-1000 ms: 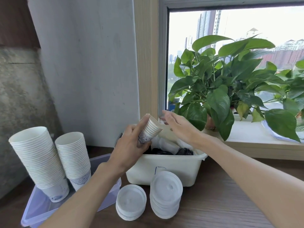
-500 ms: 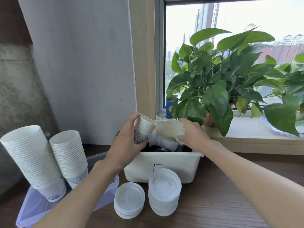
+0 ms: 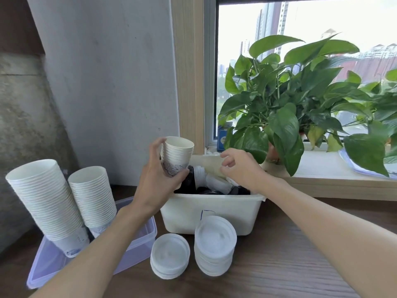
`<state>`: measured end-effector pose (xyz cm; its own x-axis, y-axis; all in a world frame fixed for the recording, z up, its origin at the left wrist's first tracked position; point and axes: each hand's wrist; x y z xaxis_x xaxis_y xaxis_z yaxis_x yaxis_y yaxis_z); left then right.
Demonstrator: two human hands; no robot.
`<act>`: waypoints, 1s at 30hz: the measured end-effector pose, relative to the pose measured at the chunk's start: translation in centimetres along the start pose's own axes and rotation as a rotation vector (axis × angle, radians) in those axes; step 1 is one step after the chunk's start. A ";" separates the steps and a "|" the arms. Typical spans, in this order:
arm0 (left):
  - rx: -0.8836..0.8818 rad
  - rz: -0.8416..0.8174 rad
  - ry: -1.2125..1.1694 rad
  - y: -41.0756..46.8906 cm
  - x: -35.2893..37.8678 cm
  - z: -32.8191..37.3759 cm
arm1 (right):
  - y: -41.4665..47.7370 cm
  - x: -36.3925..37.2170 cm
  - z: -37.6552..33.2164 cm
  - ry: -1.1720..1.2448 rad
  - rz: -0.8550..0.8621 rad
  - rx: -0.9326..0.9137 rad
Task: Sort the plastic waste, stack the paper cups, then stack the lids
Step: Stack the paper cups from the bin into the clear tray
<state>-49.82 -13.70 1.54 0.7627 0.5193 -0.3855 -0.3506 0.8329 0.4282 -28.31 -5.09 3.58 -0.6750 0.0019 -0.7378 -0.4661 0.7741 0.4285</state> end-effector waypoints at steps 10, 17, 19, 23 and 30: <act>-0.057 0.083 -0.111 -0.5 -4.0 1.3 | 1.2 -0.5 -10.2 0.390 -0.023 -0.295; -0.052 0.035 -0.084 -3.0 -7.3 0.8 | 1.5 2.9 -13.3 0.355 -0.105 -0.384; -0.067 0.034 -0.063 -3.8 -8.5 0.2 | 1.5 3.7 -14.0 0.328 -0.096 -0.413; -0.127 0.114 0.170 -5.9 -11.0 -2.1 | 2.1 5.8 -14.7 0.282 -0.074 -0.412; -0.224 -0.110 0.547 -10.1 -11.8 -7.0 | 2.6 9.6 -14.6 0.174 -0.171 -0.383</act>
<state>-59.09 -26.93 -3.90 0.4313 0.4012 -0.8081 -0.4369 0.8766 0.2020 -44.42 -12.29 5.23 -0.6404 -0.2372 -0.7305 -0.7353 0.4641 0.4939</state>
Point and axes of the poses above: each hand's wrist, its own y-axis towards the middle knuckle, its own x-axis out of the palm, z = x × y, and after that the axes turned 14 degrees about -x, right-handed
